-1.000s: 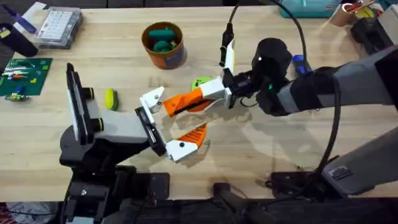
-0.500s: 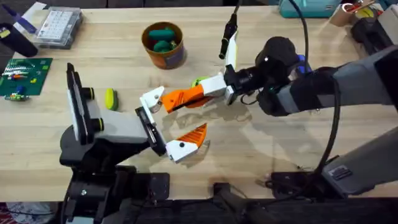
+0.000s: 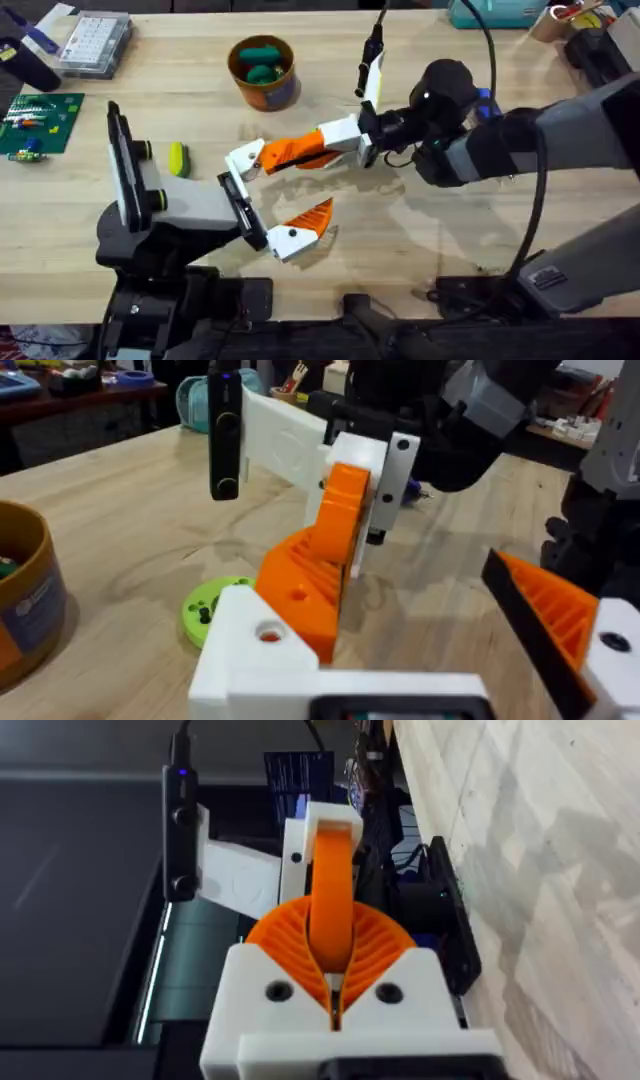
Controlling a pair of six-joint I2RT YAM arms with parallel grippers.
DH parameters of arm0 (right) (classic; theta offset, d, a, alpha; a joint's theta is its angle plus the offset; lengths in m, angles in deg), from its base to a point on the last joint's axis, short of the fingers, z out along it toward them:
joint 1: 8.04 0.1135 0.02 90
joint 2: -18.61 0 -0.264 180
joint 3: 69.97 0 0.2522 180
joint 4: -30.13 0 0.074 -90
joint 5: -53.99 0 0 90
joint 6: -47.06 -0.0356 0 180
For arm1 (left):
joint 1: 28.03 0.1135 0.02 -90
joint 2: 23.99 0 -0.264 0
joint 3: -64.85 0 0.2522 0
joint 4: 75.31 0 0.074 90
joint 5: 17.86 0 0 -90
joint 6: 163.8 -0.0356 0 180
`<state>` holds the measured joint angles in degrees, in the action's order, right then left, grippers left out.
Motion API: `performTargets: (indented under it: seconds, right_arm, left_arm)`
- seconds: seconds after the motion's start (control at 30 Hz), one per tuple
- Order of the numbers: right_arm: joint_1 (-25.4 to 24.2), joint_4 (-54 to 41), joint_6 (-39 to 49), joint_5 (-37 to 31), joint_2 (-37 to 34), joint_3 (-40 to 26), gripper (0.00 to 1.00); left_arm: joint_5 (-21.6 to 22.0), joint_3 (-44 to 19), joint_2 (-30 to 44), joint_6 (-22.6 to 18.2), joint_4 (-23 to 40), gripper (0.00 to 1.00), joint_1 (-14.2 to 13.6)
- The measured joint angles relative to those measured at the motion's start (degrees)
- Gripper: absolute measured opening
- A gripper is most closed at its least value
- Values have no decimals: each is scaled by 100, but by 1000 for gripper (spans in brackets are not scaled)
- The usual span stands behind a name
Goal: Pick up the gripper from the table and insert it into the empty holder that is missing its gripper. Then pick up a screw, insert it into the mounting hole, and use the screwdriver to tighten it. Finally, clean up the table by picking up the vegetable and placing it into the bucket.
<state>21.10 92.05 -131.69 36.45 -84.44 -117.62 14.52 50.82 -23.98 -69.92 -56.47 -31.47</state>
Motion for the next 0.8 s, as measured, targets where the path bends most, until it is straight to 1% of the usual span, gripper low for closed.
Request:
performTargets:
  seconds: [0.13, 0.37, 0.63, 0.8]
  right_arm:
    - [14, -245, 1, -64, 0, 0, 17]
    - [136, -409, 10, -176, 0, -65, 17]
    - [370, -1488, 323, -127, 4, -531, 17]
    - [397, -1666, 493, -68, 4, -609, 17]
  left_arm:
    - [8, 0, -2, 65, 5, 988, 0]
    - [22, 0, -2, 135, 5, 988, 15]
    - [-81, 0, 0, 215, 17, 988, 17]
    - [-152, 0, 0, 216, 35, 988, 17]
